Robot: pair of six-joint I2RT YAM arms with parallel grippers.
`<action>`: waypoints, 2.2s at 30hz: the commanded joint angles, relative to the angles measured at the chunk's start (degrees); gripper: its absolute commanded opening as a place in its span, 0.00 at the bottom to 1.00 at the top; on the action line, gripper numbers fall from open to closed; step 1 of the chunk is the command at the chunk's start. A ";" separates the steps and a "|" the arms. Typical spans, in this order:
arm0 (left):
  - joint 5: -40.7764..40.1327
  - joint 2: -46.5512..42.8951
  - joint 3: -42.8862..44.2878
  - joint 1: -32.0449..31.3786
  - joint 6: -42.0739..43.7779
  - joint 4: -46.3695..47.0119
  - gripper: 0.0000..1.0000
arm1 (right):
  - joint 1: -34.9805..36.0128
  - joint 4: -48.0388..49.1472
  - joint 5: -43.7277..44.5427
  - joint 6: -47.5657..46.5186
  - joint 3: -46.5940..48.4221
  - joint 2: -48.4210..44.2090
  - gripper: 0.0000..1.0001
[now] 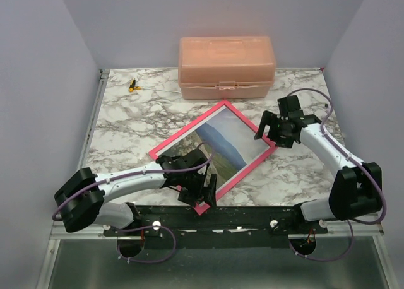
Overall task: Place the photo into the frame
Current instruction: Adjust the photo frame at the center of the board.
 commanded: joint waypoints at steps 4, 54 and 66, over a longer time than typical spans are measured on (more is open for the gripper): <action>-0.16 -5.89 -1.65 -1.28 2.45 -3.91 0.93 | 0.50 -3.64 -11.59 6.57 -13.46 -6.80 1.00; -0.40 -5.53 4.58 38.36 17.47 -7.55 0.96 | 12.27 -2.11 23.73 -9.98 10.96 24.60 0.12; 1.37 4.68 5.93 38.36 15.40 -0.59 0.95 | 10.23 -0.43 19.70 -10.03 14.09 26.97 0.13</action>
